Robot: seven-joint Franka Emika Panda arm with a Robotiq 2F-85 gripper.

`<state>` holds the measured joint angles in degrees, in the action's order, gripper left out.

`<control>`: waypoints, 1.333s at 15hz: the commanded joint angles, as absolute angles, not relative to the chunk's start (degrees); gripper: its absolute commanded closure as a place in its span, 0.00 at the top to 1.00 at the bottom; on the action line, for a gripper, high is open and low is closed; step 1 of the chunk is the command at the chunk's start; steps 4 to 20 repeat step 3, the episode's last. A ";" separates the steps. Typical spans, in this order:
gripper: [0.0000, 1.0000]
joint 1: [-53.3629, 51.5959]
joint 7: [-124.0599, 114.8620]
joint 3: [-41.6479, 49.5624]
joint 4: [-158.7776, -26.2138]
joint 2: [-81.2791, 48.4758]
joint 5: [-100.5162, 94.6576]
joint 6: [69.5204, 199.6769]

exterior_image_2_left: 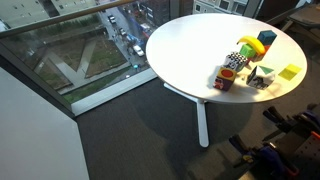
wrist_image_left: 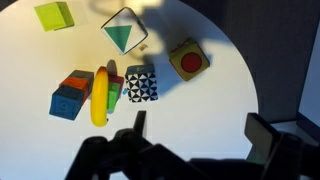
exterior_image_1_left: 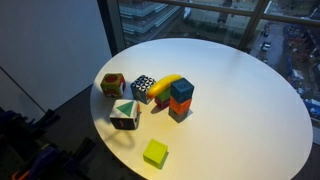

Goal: Put the blue block on the orange block

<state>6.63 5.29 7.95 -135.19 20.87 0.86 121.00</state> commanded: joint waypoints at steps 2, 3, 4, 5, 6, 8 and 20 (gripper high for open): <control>1.00 6.60 5.30 7.98 -135.08 20.85 0.85 120.85; 1.00 6.60 5.30 7.98 -135.08 20.85 0.85 120.85; 1.00 6.60 5.30 7.98 -135.08 20.85 0.85 120.85; 1.00 6.60 5.30 7.98 -135.08 20.85 0.85 120.85; 1.00 6.60 5.30 7.98 -135.08 20.85 0.85 120.85; 1.00 6.60 5.30 7.98 -135.08 20.85 0.85 120.85; 1.00 6.60 5.30 7.98 -135.08 20.85 0.85 120.85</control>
